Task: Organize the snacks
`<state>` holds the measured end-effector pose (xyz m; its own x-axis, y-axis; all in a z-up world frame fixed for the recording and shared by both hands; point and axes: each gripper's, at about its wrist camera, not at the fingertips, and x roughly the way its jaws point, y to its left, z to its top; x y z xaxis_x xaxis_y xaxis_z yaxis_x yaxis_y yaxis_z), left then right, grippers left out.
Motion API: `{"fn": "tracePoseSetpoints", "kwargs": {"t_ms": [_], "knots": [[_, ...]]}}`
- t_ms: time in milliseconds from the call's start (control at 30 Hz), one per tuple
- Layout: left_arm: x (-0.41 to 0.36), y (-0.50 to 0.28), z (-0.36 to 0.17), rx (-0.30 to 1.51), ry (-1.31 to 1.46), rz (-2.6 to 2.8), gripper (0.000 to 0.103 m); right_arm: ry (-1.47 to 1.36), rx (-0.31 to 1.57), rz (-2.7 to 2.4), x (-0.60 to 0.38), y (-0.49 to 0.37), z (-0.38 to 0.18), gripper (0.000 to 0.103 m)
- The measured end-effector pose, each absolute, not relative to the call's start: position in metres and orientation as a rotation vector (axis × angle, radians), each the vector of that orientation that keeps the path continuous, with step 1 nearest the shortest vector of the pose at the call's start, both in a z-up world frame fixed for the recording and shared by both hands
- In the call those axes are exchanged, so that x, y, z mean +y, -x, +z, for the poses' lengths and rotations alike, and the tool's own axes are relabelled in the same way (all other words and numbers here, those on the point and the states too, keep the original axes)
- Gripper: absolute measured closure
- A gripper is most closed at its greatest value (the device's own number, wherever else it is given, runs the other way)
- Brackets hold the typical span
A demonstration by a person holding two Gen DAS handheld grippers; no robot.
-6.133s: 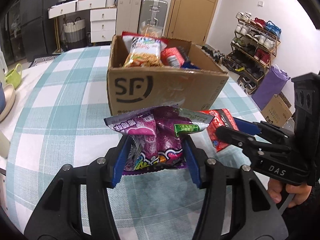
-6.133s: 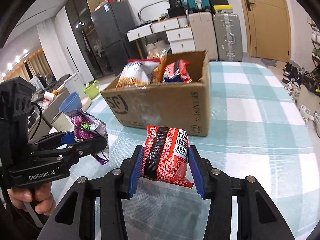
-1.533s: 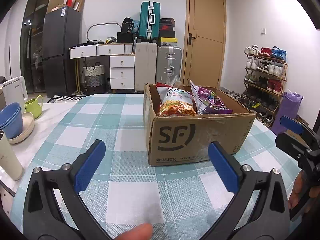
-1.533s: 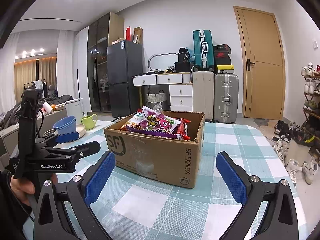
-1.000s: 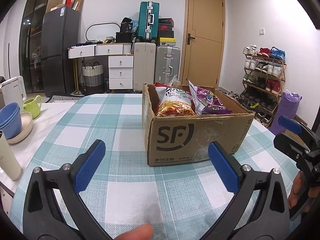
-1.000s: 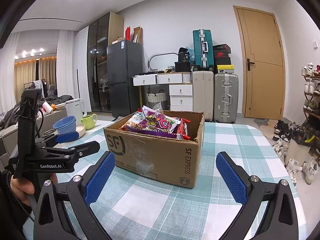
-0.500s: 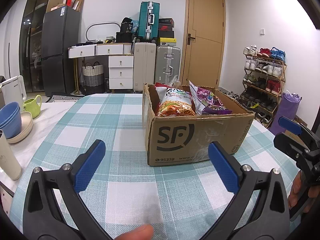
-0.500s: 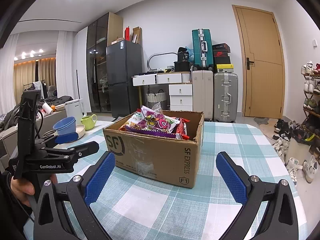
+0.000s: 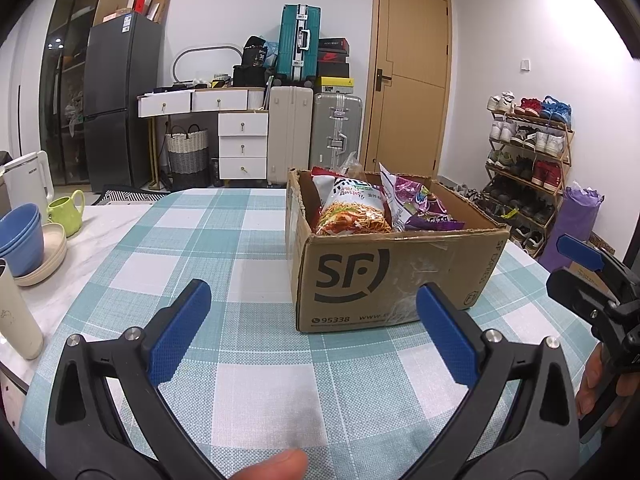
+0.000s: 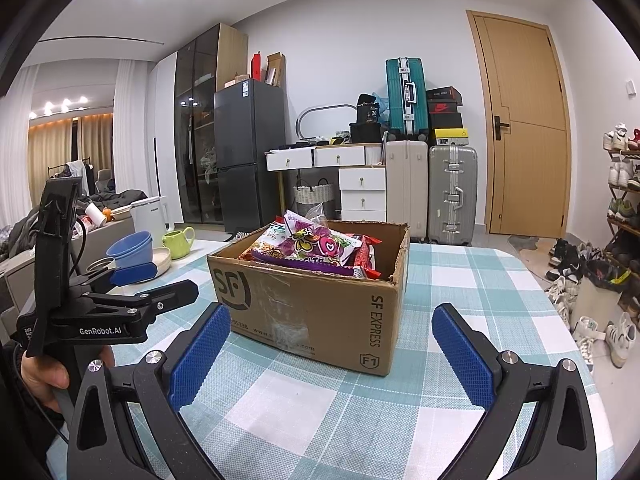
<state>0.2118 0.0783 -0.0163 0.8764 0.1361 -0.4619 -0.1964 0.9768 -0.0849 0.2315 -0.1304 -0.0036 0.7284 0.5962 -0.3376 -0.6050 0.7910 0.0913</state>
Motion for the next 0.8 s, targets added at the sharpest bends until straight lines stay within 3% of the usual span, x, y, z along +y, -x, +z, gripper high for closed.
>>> {"fn": "tracePoseSetpoints", "kwargs": {"t_ms": [800], "knots": [[0.0781,-0.2099,-0.016,0.471,0.13,0.174,0.0,0.027,0.364,0.661,-0.13,-0.2315,-0.0034,0.001]]}}
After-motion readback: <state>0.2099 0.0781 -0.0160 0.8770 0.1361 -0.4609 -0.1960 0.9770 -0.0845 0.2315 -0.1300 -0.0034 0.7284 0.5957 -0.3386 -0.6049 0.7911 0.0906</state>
